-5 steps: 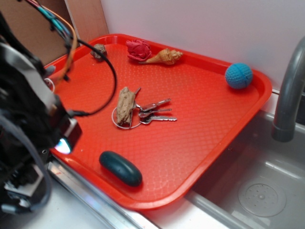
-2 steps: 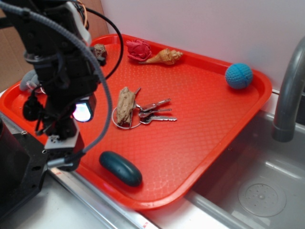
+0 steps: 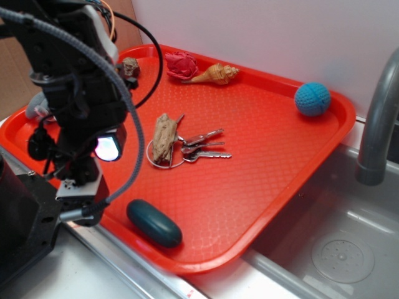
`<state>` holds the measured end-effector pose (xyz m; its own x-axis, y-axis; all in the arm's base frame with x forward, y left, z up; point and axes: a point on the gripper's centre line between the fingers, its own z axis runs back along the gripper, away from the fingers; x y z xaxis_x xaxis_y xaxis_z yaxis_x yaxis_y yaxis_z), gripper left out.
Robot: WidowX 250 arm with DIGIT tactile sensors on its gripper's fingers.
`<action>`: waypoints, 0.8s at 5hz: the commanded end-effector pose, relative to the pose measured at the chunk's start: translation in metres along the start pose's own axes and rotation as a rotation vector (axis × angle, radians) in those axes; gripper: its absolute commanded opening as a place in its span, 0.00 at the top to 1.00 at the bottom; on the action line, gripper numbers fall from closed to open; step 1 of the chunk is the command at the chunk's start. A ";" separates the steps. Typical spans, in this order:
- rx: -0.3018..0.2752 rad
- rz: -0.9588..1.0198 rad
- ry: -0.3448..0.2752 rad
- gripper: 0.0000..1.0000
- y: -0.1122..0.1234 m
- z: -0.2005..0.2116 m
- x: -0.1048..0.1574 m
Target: Grab the plastic pickle.
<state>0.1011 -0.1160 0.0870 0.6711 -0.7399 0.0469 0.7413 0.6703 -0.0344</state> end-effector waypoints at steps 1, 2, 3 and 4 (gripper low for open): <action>0.002 -0.007 -0.025 0.00 -0.004 0.006 0.003; 0.020 -0.060 -0.018 0.00 0.008 -0.028 0.022; -0.013 -0.078 -0.006 0.00 0.025 -0.049 0.023; -0.002 -0.132 0.002 0.00 0.025 -0.062 0.028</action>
<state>0.1444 -0.1213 0.0240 0.5820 -0.8120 0.0442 0.8132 0.5813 -0.0280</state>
